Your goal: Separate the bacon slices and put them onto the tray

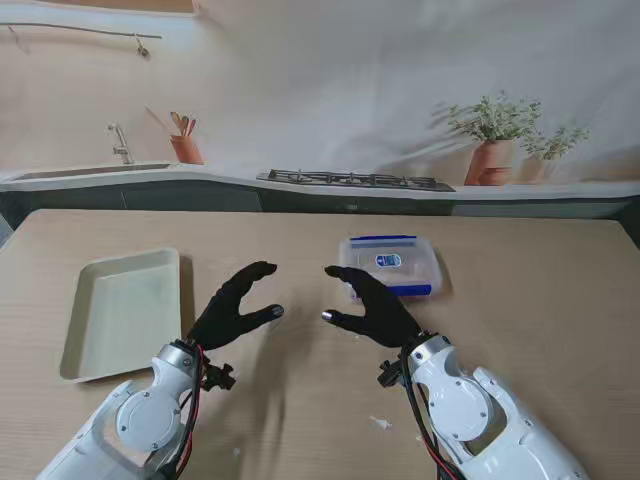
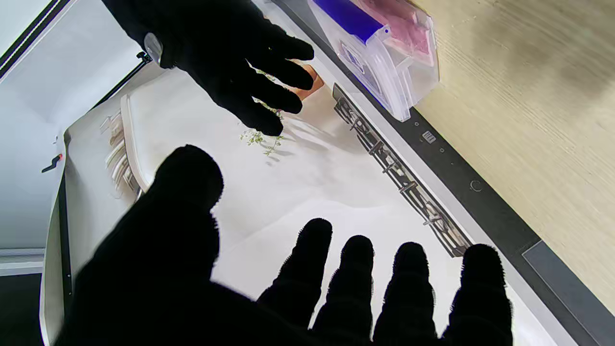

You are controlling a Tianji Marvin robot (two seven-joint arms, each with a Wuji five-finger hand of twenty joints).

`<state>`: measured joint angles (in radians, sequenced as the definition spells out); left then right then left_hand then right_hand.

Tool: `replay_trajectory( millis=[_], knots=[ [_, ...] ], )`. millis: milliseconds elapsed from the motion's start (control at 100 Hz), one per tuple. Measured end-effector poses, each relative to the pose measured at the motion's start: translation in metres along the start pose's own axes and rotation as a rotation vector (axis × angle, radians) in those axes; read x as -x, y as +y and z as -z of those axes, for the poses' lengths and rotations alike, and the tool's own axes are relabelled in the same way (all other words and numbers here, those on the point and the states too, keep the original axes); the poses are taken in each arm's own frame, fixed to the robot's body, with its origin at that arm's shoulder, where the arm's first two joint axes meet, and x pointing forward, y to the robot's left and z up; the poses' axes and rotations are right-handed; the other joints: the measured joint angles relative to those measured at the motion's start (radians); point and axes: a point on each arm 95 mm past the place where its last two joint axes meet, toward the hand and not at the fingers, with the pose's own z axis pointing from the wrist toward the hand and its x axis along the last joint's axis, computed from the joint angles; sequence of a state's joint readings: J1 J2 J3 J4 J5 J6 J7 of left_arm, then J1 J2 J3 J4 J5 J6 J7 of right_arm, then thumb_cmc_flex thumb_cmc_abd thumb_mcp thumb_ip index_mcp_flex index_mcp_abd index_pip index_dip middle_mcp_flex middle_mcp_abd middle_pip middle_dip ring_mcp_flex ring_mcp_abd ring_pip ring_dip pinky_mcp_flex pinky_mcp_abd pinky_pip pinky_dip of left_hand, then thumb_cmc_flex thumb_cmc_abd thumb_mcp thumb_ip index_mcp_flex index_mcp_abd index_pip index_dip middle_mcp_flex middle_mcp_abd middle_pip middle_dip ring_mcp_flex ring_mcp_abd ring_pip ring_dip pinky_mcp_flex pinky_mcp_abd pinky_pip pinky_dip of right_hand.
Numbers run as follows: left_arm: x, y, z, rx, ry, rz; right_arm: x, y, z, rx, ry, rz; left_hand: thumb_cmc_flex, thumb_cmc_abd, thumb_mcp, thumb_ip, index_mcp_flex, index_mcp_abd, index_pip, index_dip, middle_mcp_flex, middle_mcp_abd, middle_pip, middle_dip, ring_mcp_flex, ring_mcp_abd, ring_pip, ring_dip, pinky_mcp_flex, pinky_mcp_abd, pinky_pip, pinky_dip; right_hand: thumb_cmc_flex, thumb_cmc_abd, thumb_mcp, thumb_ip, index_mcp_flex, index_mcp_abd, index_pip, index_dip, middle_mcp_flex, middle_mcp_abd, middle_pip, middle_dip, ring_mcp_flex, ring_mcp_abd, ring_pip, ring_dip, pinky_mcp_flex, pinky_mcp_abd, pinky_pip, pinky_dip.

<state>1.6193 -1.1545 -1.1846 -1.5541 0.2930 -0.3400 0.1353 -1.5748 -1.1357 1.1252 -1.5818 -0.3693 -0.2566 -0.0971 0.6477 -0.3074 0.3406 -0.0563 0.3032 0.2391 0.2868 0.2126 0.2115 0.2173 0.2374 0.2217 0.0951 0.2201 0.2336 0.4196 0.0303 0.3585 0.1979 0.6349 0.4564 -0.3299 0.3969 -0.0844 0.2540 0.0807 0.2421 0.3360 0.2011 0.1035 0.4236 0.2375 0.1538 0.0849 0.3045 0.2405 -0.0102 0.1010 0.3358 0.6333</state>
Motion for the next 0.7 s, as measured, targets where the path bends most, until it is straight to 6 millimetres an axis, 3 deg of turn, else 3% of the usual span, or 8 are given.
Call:
replay_trajectory(
  millis=[700],
  knots=[
    [0.0005, 0.0000, 0.0008, -0.002, -0.002, -0.008, -0.0004, -0.0016, -0.0007, -0.009, -0.003, -0.003, 0.000, 0.000, 0.000, 0.000, 0.000, 0.000, 0.000, 0.000, 0.000, 0.000, 0.000, 0.000, 0.000, 0.000, 0.000, 0.000, -0.002, 0.000, 0.000, 0.000, 0.000, 0.000, 0.000, 0.000, 0.010, 0.000, 0.017, 0.000, 0.000, 0.000, 0.013, 0.004, 0.000, 0.000, 0.000, 0.000, 0.000, 0.000, 0.000, 0.000]
  ],
)
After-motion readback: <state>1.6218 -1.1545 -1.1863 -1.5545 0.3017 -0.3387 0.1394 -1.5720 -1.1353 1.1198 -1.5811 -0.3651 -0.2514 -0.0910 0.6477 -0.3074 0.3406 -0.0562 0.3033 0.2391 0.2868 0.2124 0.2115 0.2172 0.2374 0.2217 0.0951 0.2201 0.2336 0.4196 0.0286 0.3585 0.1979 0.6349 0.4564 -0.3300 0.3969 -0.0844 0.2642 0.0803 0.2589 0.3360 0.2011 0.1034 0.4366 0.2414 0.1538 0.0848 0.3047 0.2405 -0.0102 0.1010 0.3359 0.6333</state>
